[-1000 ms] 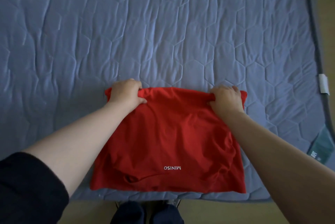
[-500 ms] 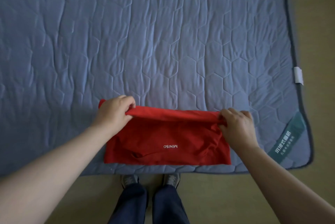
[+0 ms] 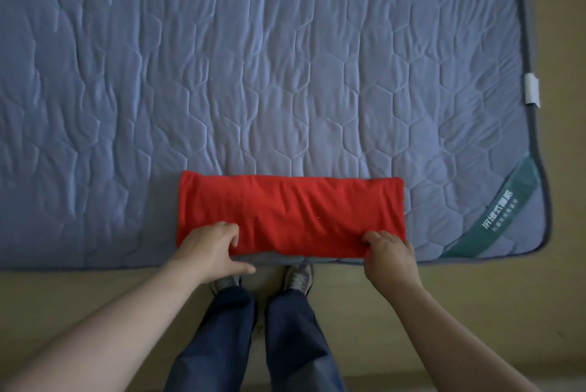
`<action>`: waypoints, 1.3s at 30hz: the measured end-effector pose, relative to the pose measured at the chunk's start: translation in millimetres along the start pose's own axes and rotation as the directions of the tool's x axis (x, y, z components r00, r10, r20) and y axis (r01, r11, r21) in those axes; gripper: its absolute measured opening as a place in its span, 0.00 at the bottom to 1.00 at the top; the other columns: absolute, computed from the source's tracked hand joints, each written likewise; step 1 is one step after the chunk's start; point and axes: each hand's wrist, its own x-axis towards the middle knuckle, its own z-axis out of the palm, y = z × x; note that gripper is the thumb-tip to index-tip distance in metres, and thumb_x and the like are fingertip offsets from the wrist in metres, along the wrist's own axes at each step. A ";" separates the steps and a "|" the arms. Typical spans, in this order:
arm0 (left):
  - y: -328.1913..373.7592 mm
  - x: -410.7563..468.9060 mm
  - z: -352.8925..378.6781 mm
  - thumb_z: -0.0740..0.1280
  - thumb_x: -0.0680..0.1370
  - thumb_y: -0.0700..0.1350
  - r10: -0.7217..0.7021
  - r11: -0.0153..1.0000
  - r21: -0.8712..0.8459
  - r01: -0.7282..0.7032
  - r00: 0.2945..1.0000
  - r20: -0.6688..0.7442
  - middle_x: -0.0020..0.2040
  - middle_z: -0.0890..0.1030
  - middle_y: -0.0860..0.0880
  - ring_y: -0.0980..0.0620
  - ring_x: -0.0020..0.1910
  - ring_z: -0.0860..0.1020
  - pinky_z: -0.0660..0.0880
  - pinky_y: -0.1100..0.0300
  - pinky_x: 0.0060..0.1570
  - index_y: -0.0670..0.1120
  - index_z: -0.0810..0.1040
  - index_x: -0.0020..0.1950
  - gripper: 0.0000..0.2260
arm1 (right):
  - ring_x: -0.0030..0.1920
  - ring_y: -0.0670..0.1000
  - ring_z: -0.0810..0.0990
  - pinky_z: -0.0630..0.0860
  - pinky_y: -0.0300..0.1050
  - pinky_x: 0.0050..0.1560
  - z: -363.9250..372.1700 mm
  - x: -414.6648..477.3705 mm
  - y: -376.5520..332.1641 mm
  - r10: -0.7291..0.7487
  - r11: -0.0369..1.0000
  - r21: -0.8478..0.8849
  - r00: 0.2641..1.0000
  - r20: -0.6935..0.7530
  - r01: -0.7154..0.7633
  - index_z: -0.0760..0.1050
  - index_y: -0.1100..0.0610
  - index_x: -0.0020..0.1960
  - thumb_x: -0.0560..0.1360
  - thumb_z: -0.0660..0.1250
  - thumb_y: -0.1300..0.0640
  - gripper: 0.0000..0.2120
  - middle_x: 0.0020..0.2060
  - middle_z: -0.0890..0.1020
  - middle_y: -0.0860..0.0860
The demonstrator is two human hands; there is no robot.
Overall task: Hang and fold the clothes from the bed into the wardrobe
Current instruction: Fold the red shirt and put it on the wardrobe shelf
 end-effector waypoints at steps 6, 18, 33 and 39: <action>20.0 26.8 -17.5 0.65 0.75 0.51 0.197 0.954 -0.068 -0.291 0.785 -0.588 0.42 0.76 0.48 0.45 0.41 0.77 0.74 0.53 0.42 0.45 0.78 0.44 0.10 | 0.45 0.60 0.76 0.73 0.54 0.44 -18.7 24.3 -44.9 -0.113 0.960 0.197 0.921 -0.373 0.198 0.79 0.59 0.50 0.65 0.70 0.63 0.13 0.45 0.78 0.56; 0.6 59.1 18.5 0.43 0.77 0.68 -0.054 0.927 0.372 0.037 0.998 0.033 0.74 0.28 0.51 0.44 0.73 0.28 0.32 0.44 0.72 0.52 0.28 0.73 0.36 | 0.78 0.55 0.39 0.36 0.66 0.73 32.5 59.3 -42.2 -0.170 0.965 -0.197 0.985 0.023 0.172 0.37 0.48 0.78 0.81 0.47 0.40 0.32 0.78 0.41 0.51; 95.2 39.9 18.3 0.66 0.76 0.42 -0.002 0.894 -0.430 -0.126 0.958 -0.286 0.51 0.74 0.48 0.49 0.50 0.75 0.72 0.54 0.53 0.43 0.75 0.58 0.11 | 0.61 0.60 0.75 0.71 0.49 0.59 2.3 60.2 17.8 0.469 0.530 0.723 0.864 0.186 -0.443 0.67 0.61 0.66 0.67 0.75 0.41 0.37 0.61 0.75 0.59; 100.9 54.7 36.2 0.61 0.80 0.48 -0.038 0.922 -0.387 0.006 0.996 -0.077 0.70 0.63 0.45 0.46 0.69 0.63 0.58 0.58 0.70 0.44 0.57 0.77 0.27 | 0.37 0.46 0.83 0.78 0.39 0.36 -5.1 66.7 40.5 0.335 0.385 0.812 0.886 0.319 -0.438 0.79 0.54 0.48 0.63 0.80 0.48 0.18 0.38 0.83 0.48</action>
